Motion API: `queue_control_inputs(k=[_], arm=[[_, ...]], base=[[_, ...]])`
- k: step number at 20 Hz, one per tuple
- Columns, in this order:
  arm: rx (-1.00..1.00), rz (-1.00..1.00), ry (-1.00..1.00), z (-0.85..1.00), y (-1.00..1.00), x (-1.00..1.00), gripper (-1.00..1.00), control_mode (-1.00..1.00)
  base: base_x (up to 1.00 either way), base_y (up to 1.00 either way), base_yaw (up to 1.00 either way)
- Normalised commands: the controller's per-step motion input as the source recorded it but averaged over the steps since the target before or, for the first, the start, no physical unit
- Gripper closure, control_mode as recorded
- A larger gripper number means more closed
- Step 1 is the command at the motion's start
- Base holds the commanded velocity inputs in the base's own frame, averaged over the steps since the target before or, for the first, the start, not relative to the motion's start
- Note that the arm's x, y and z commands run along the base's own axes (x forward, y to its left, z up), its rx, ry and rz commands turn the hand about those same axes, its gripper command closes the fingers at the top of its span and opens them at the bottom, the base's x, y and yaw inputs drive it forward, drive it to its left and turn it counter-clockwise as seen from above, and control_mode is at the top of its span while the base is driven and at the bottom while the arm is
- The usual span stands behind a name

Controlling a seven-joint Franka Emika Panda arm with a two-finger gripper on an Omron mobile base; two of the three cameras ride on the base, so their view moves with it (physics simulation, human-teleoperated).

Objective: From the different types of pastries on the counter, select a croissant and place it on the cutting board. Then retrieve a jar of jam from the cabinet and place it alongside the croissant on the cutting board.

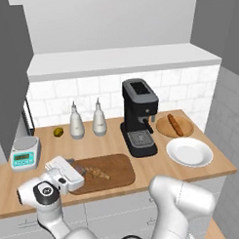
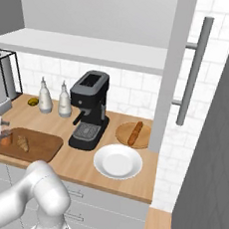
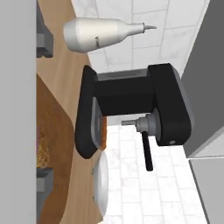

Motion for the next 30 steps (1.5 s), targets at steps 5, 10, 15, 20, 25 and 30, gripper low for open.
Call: queue_control_inputs(k=[5, 10, 15, 20, 25, 30], arm=[[0.0, 0.0, -0.11, 0.26, 0.0, -0.18, -1.0, -1.0], [0.0, 0.0, -0.11, 0.47, 0.0, -0.01, -1.0, -1.0], [0.0, 0.0, -0.12, 0.53, 0.0, -0.02, -1.0, -1.0], [0.0, -0.01, -0.15, 0.55, 0.0, -0.17, -1.0, -1.0], [0.0, -0.04, -0.13, 0.57, 0.0, -0.36, -1.0, -1.0], [0.0, -0.05, -0.15, 0.6, 0.0, -0.43, -1.0, -1.0]], base=[[0.0, 0.0, 0.0], [0.0, 0.0, 0.0], [0.0, 0.0, 0.0], [0.0, 0.0, 0.0], [0.0, 0.0, 0.0], [0.0, 0.0, 0.0]])
